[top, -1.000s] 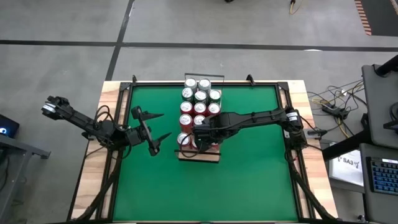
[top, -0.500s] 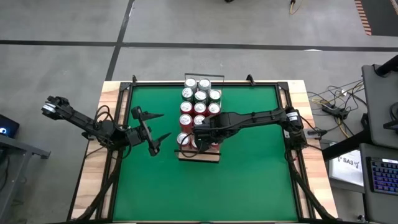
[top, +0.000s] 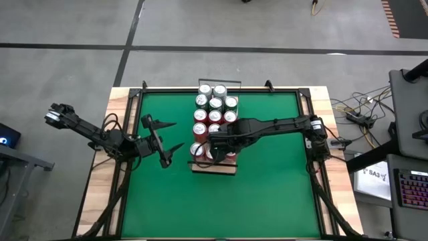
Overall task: Place canned beverage on shelf
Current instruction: Adjust the orange soda cans
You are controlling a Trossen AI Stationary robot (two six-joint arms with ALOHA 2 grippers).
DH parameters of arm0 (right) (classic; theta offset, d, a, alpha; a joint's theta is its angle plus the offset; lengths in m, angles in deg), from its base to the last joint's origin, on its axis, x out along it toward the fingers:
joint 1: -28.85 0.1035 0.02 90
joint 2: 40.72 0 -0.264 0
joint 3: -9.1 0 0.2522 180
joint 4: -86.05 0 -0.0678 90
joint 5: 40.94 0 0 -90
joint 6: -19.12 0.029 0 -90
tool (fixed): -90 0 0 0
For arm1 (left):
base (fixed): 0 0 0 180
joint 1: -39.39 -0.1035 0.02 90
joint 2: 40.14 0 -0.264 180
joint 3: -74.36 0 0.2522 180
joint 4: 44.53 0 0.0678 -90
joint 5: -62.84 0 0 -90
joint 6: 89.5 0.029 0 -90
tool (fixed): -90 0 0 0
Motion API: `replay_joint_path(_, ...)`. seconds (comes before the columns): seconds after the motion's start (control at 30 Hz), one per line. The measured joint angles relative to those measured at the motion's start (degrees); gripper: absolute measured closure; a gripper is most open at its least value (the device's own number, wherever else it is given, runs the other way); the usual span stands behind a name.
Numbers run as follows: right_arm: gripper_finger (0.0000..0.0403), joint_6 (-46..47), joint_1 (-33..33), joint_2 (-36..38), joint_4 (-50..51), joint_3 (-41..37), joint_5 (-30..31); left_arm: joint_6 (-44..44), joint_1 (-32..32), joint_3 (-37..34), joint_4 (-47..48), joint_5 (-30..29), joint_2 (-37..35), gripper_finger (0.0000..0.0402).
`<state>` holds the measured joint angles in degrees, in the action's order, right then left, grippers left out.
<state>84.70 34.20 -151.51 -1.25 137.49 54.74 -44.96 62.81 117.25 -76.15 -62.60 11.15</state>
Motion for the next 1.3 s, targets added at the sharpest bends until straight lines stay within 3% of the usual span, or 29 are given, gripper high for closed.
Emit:
replay_joint_path(0.27,0.0060,-6.17,0.30,0.00,6.85,9.23,0.60,-2.47,0.02,0.00,0.94,0.02,0.00,0.0078)
replay_joint_path(0.4,0.0069,-17.01,2.67,0.47,8.51,14.11,8.71,-6.05,0.20,0.00,4.54,-0.02,0.00,0.0078)
replay_joint_path(0.5,0.0093,-25.27,5.00,1.32,8.25,15.14,13.35,-9.03,0.20,0.00,8.33,-0.18,0.00,0.0078)
replay_joint_path(0.63,0.0155,-32.78,7.57,2.73,4.68,14.01,17.22,-12.56,0.20,-0.02,13.67,-2.75,0.00,0.0080)
replay_joint_path(0.73,0.0217,-39.88,8.71,3.37,0.77,12.62,16.48,-15.14,0.20,-0.04,17.46,-3.00,0.00,0.0088)
replay_joint_path(0.93,0.0373,-51.57,8.77,3.43,-11.67,8.46,7.57,-16.73,0.20,-0.04,18.77,-3.08,-0.18,0.0110)
replay_joint_path(1.3,0.0394,-52.83,2.82,3.41,-24.49,-1.25,5.27,-17.99,0.20,-2.20,27.23,-5.65,-5.36,0.0147)
